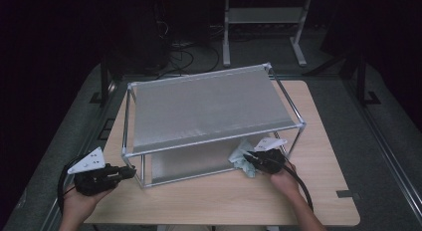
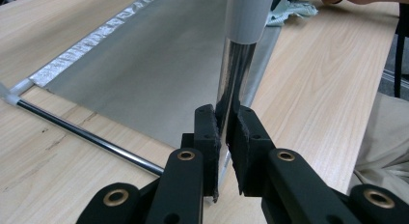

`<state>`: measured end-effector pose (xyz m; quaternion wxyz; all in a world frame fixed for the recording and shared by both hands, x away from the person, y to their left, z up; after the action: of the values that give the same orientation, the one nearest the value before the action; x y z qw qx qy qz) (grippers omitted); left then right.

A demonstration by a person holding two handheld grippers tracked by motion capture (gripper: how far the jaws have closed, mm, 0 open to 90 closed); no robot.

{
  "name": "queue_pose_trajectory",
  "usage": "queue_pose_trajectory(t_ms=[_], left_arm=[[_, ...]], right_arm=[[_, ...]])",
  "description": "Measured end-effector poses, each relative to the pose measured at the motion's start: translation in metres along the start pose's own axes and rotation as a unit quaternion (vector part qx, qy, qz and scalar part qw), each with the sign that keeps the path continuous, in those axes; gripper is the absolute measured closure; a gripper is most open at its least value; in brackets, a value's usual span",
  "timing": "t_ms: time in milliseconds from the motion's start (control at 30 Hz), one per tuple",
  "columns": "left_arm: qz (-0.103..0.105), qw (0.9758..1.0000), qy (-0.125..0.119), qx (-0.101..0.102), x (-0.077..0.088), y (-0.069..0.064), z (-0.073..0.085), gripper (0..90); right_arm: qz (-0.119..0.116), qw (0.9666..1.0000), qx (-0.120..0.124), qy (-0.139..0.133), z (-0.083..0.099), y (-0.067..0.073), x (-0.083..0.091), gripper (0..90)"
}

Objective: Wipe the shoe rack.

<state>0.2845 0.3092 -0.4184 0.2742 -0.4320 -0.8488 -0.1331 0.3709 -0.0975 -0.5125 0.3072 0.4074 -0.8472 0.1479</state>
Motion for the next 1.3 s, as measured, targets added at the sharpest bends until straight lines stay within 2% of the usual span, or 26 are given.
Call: queue_pose_trajectory(t_ms=[67,167,233,367,533,567,633,700,767,867,967,1067,1133,1267,1300], left_arm=[[0.000,1.0000,0.000,0.001,0.001,0.001,0.000,81.3],[0.000,1.0000,-0.001,0.001,0.001,0.001,0.001,81.3],[0.000,1.0000,0.000,0.000,0.002,0.001,0.001,81.3],[-0.002,1.0000,0.002,-0.001,0.003,0.001,0.002,81.3],[-0.007,1.0000,0.000,0.005,0.006,0.004,0.004,81.3],[-0.008,1.0000,0.000,0.005,0.006,0.004,0.004,81.3],[-0.009,0.9999,-0.001,0.008,0.007,0.005,0.004,81.4],[-0.012,0.9999,-0.002,0.007,0.006,0.005,0.004,81.3],[-0.012,0.9999,0.000,0.005,0.005,0.005,0.003,81.3],[-0.014,0.9999,-0.001,0.007,0.006,0.006,0.004,81.3],[-0.012,0.9999,-0.001,0.006,0.006,0.006,0.004,81.3],[-0.011,0.9999,-0.002,0.006,0.005,0.006,0.003,81.3],[-0.012,0.9999,-0.001,0.006,0.005,0.006,0.003,81.3],[-0.013,0.9999,-0.003,0.009,0.006,0.007,0.004,81.3],[-0.012,0.9999,-0.003,0.009,0.006,0.007,0.004,81.2]], right_arm=[[0.001,1.0000,0.009,0.001,-0.001,0.002,-0.001,81.1],[0.000,1.0000,0.007,0.006,0.002,-0.002,0.004,81.1],[0.018,0.9996,0.016,0.014,0.008,-0.010,0.011,81.1],[0.024,0.9995,0.014,0.017,0.012,-0.014,0.017,81.1],[0.035,0.9985,0.036,0.022,0.015,-0.013,0.020,81.2],[0.032,0.9988,0.030,0.022,0.016,-0.013,0.022,81.1],[0.046,0.9980,0.035,0.023,0.020,-0.017,0.027,81.2],[0.042,0.9988,0.018,0.016,0.023,-0.019,0.029,81.2],[0.047,0.9987,0.019,0.012,0.021,-0.019,0.025,81.2],[0.040,0.9988,0.024,0.011,0.016,-0.013,0.018,81.2],[0.038,0.9988,0.027,0.017,0.016,-0.014,0.019,81.2],[0.047,0.9985,0.022,0.016,0.019,-0.020,0.022,81.2],[0.056,0.9980,0.024,0.015,0.018,-0.018,0.020,81.2],[0.054,0.9978,0.036,0.014,0.014,-0.012,0.015,81.2],[0.048,0.9982,0.032,0.015,0.015,-0.013,0.016,81.2]])
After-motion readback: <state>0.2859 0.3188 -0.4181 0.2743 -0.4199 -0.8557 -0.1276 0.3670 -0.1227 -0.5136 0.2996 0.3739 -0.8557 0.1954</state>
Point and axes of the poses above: each handheld gripper's, and its own axes: x roughly backward along the jaws, z roughly out of its underside, y roughly to its left, the point moved 7 cm from there along -x, roughly forward along the jaws, and after that the axes turned 2 degrees about -z, right-handed, at the moved point
